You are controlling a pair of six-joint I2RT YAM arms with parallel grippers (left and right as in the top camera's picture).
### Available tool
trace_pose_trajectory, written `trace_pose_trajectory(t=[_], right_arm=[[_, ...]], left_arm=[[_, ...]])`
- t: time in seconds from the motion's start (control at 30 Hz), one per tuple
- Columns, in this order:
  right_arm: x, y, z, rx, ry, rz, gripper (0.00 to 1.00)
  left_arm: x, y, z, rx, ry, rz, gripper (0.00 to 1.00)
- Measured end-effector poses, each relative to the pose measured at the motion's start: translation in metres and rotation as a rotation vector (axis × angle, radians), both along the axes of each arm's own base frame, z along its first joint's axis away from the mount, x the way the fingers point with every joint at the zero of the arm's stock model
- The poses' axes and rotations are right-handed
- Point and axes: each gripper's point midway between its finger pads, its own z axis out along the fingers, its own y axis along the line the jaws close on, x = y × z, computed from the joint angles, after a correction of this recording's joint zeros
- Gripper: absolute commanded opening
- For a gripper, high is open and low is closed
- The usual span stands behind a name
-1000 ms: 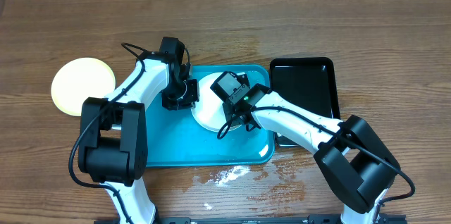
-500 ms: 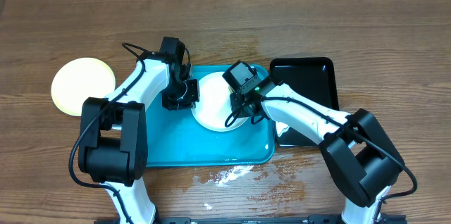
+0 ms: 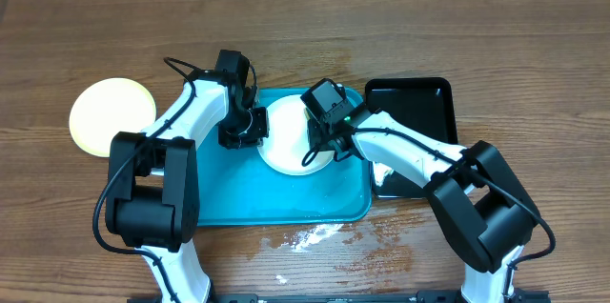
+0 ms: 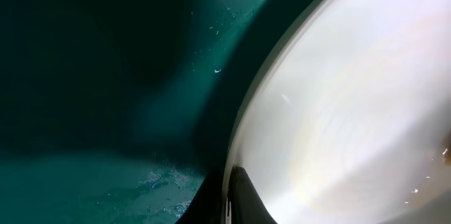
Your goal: Clean dirty plates on tray and stack at the side
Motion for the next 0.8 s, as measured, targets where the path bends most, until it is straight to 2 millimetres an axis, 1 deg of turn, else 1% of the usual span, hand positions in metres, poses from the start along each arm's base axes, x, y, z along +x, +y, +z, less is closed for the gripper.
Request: trace_pose_trajectory(t=[0.13, 0.27, 0.4, 0.6, 0.8], right_arm=[[0.005, -0.002, 0.0, 0.015, -0.005, -0.012, 0.04], [0.012, -0.009, 0.0, 0.04, 0.007, -0.034, 0.04], [0.016, -0.011, 0.0, 0.078, 0.026, -0.014, 0.04], [0.023, -0.006, -0.001, 0.102, 0.004, 0.012, 0.04], [0.037, 0.001, -0.003, 0.126, -0.047, 0.026, 0.04]], left_arm=[[0.0, 0.0, 0.0, 0.001, 0.001, 0.0, 0.04], [0.0, 0.0, 0.0, 0.001, 0.001, 0.0, 0.04], [0.0, 0.0, 0.0, 0.001, 0.0, 0.0, 0.04], [0.0, 0.0, 0.0, 0.001, 0.0, 0.0, 0.04], [0.001, 0.002, 0.0, 0.01, -0.002, 0.001, 0.04]])
